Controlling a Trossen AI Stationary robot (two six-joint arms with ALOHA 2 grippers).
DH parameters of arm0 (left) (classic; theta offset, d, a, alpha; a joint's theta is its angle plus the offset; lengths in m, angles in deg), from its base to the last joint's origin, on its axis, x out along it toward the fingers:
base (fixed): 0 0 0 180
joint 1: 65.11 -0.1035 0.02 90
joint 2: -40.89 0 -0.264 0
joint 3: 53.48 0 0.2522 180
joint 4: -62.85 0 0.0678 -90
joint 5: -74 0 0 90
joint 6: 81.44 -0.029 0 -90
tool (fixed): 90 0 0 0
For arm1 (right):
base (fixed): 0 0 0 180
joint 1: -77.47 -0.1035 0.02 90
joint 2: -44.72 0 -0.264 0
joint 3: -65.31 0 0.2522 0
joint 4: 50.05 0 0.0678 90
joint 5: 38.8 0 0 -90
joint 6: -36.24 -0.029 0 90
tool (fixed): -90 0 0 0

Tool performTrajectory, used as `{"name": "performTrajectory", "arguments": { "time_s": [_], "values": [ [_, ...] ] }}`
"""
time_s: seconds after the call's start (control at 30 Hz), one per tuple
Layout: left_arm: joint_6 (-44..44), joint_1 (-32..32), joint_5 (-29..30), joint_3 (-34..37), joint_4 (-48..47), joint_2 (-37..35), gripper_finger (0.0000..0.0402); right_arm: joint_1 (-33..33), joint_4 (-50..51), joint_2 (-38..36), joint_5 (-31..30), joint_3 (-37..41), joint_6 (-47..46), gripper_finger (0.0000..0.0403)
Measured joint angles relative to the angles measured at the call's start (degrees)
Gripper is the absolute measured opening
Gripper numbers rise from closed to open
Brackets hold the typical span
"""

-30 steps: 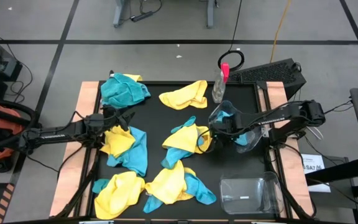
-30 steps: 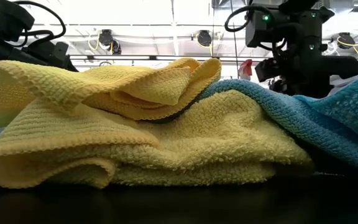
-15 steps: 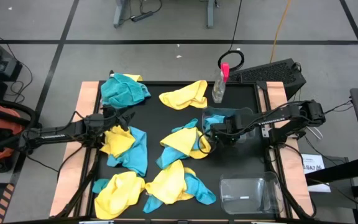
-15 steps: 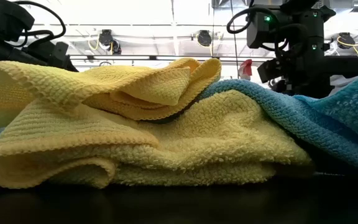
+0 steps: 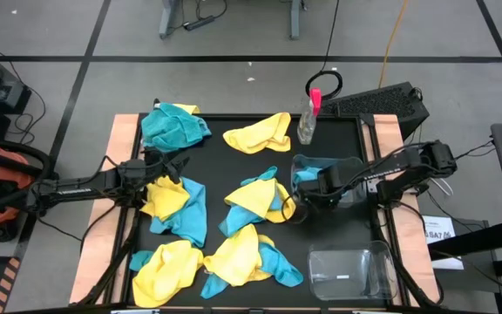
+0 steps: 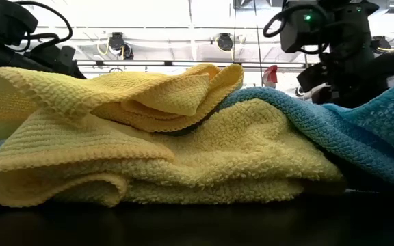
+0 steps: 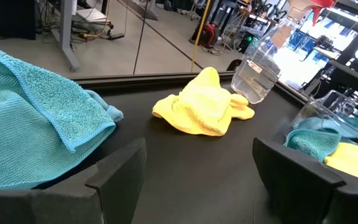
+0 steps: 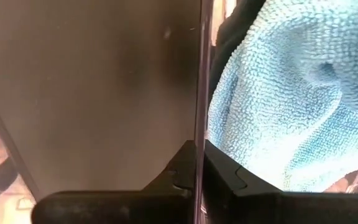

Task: Sort microfiber towel by color & place in baskets
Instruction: Adjust the top transparent bin

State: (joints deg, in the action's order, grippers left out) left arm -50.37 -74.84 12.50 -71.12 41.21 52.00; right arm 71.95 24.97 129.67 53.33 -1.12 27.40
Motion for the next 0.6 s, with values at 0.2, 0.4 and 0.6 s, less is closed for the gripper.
{"name": "performTrajectory", "arguments": {
  "time_s": [0.2, 0.4, 0.6],
  "values": [
    [0.0, 0.0, 0.0, 0.0, 0.0, 0.0, 0.0299, -3.5, 0.0, 0.0, -0.4, 0.0, -1.5, 0.0008],
    [0.0, 0.0, 0.0, 0.0, 0.0, 0.0, 0.0299, -6.2, -0.5, 0.0, -0.5, 0.0, -5.1, 0.0008],
    [0.0, 0.0, 0.0, 0.0, 0.0, 0.0, 0.0299, -8.9, -1.6, 0.0, -0.5, 0.0, -7.6, 0.0008]
  ]
}}
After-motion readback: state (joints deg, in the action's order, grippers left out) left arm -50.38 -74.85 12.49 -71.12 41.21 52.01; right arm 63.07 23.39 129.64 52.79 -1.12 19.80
